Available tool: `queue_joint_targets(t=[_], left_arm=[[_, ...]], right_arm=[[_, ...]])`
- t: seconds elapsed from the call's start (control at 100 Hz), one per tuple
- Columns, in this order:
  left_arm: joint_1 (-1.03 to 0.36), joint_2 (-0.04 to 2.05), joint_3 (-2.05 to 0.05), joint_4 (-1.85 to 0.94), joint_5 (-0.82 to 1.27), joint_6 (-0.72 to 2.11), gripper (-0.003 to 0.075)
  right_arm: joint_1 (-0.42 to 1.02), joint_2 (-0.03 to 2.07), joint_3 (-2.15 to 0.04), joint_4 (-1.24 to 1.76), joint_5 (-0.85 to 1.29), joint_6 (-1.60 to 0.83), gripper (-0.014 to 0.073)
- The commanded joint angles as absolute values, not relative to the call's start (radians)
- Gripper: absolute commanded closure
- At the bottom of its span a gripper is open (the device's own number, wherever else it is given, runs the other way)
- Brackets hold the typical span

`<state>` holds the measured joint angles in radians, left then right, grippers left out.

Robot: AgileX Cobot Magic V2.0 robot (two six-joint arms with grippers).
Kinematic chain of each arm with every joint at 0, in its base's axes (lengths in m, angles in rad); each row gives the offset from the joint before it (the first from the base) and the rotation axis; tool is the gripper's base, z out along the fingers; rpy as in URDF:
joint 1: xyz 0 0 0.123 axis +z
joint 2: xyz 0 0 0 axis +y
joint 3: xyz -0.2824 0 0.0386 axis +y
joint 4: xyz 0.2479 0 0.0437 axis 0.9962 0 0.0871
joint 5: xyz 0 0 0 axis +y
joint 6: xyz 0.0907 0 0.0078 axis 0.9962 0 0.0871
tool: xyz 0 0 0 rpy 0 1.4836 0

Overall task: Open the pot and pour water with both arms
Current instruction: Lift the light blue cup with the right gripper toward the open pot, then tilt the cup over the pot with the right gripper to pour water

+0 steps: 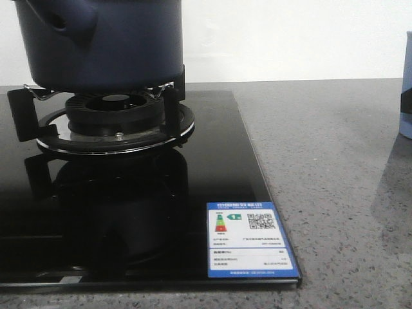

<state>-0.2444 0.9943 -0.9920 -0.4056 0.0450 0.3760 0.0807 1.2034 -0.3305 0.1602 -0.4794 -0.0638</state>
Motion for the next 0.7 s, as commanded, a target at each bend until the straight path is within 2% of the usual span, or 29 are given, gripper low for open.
queue_joint_targets(t=[0.0, 0.21, 0.69], left_arm=[[-0.242, 0.973, -1.036, -0.406, -0.066, 0.375, 0.0306], [-0.242, 0.973, -1.036, -0.406, -0.066, 0.375, 0.0306], [-0.242, 0.973, -1.036, -0.406, -0.057, 0.375, 0.0306]], right_arm=[[0.083, 1.188, -0.359, 0.128, -0.56, -0.067, 0.0278], [0.102, 1.119, -0.419, 0.05, -0.45, -0.067, 0.0278], [0.297, 1.121, -0.857, -0.107, 0.0, -0.08, 0.0278]])
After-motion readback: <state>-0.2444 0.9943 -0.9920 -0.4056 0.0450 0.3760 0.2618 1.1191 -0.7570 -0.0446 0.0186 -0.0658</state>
